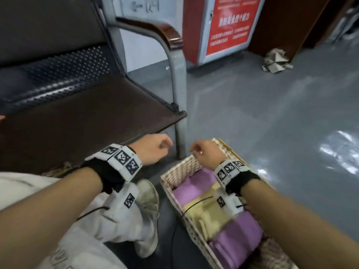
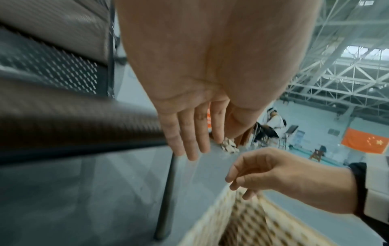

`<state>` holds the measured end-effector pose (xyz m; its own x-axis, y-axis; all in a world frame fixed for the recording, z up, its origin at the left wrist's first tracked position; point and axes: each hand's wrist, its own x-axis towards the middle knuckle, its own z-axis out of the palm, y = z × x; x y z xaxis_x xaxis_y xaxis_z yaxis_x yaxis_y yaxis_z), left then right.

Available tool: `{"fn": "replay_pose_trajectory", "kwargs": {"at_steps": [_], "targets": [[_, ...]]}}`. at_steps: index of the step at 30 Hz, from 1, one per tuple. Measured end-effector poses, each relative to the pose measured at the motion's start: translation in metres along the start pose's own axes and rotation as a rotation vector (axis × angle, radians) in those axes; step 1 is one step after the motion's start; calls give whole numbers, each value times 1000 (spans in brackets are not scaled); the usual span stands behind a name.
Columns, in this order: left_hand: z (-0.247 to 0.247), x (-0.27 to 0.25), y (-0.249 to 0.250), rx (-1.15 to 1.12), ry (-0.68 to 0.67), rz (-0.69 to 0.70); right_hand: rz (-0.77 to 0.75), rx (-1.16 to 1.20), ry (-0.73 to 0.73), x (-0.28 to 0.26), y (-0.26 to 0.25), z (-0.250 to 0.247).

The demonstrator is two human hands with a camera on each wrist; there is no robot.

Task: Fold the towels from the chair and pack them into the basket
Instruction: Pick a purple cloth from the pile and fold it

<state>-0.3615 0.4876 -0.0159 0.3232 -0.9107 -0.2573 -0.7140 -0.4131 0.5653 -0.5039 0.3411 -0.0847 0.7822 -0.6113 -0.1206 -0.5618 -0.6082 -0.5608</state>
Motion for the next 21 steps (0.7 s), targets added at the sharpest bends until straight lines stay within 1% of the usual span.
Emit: {"fn": "replay_pose_trajectory", "kwargs": {"at_steps": [3, 6, 9, 11, 13, 16, 19, 21], "targets": [[-57, -30, -1, 7, 171, 25, -171, -50, 3, 14, -66, -32], [-114, -68, -11, -38, 334, 4, -329, -105, 18, 29, -145, -55], [-163, -111, -32, -64, 479, -31, -482, -170, 15, 41, -231, -65], [-187, -140, -50, -51, 563, -74, -583, -222, 3, 46, -286, -65], [-204, -169, -74, -17, 628, -128, -667, -273, -13, 49, -336, -58], [-219, -209, -113, -1, 674, -206, -757, -329, -80, 51, -401, -33], [-226, -244, -159, -20, 741, -300, -825, -373, -174, 51, -451, 5], [-227, -265, -192, -21, 755, -366, -857, -384, -235, 52, -475, 36]]}}
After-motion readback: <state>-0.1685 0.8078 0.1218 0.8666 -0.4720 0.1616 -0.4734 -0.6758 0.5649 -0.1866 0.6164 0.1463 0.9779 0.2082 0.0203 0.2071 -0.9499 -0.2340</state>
